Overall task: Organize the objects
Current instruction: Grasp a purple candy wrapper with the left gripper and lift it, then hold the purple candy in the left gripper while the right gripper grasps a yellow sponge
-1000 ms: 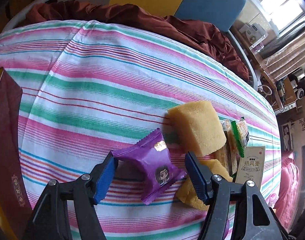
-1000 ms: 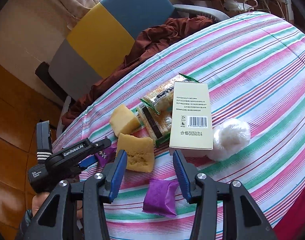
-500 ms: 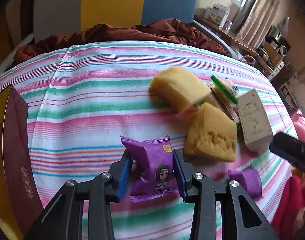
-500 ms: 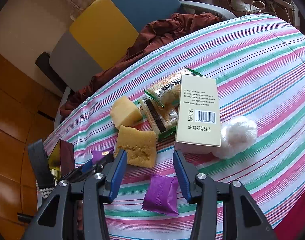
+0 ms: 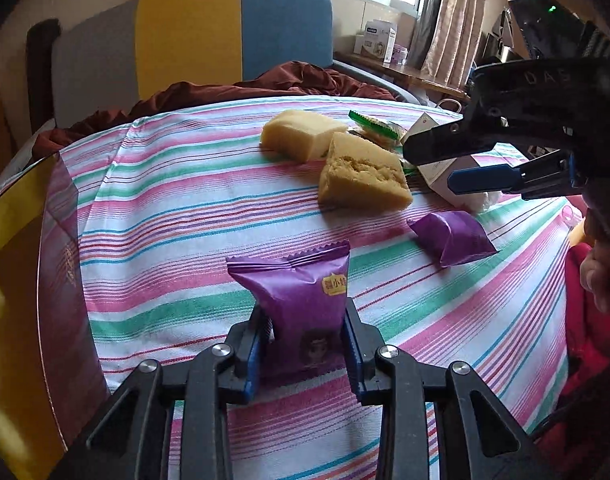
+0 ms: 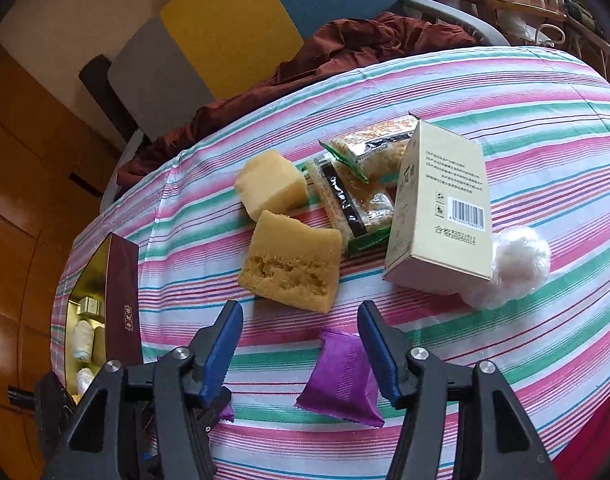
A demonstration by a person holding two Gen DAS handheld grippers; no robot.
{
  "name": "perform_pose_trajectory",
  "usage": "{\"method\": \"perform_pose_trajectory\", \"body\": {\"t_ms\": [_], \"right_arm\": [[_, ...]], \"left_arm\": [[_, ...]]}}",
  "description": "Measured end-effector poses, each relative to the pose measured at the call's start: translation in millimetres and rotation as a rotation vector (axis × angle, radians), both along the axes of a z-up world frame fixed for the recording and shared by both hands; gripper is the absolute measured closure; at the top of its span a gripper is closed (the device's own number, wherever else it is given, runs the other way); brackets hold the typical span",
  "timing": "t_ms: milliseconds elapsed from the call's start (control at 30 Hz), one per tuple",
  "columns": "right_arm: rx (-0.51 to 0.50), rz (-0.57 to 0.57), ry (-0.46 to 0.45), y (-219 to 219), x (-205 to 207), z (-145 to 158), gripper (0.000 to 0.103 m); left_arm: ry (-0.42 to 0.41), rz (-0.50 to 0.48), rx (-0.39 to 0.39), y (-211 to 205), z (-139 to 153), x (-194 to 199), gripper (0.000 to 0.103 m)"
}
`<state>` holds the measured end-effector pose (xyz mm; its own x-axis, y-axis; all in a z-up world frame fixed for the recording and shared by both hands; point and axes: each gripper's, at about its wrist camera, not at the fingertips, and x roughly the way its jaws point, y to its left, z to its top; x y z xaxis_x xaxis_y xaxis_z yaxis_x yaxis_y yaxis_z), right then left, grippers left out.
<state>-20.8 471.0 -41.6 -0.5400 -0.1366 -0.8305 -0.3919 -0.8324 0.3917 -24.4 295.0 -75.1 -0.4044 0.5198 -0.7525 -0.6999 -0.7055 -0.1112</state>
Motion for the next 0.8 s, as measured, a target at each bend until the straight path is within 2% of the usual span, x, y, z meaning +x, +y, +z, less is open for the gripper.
{"method": "perform_pose_trajectory", "body": {"t_ms": [133, 267, 467, 500, 533, 633, 700, 800], "right_arm": [[0.018, -0.028, -0.039, -6.9, -14.7, -1.1, 0.041], [0.053, -0.089, -0.081, -7.5, -38.1, -5.0, 0.03], [0.088, -0.105, -0.164, -6.5, -67.7, -21.6, 0.03], [0.103, -0.099, -0.179, -6.5, -70.8, -24.5, 0.031], [0.102, -0.079, -0.185, -6.8, -72.7, -27.4, 0.038], [0.152, -0.012, -0.169, -11.8, -67.3, -25.1, 0.044], [0.172, 0.028, -0.156, -15.6, -58.1, -23.8, 0.045], [0.182, 0.088, -0.09, -18.5, -41.7, -24.8, 0.045]], "left_arm": [[0.016, -0.007, 0.006, -0.8, -1.2, 0.8, 0.069], [0.026, -0.009, 0.013, -1.2, -1.8, 1.2, 0.069], [0.034, -0.006, 0.026, -2.7, -3.5, 2.8, 0.069], [0.031, -0.005, 0.029, -2.9, -3.6, 2.9, 0.069], [0.028, -0.005, 0.033, -3.1, -3.6, 2.9, 0.069], [0.028, -0.006, 0.039, -4.3, -4.8, 4.0, 0.069], [0.03, -0.006, 0.041, -4.6, -5.2, 3.9, 0.069], [0.031, -0.004, 0.044, -4.6, -4.9, 4.6, 0.069]]}}
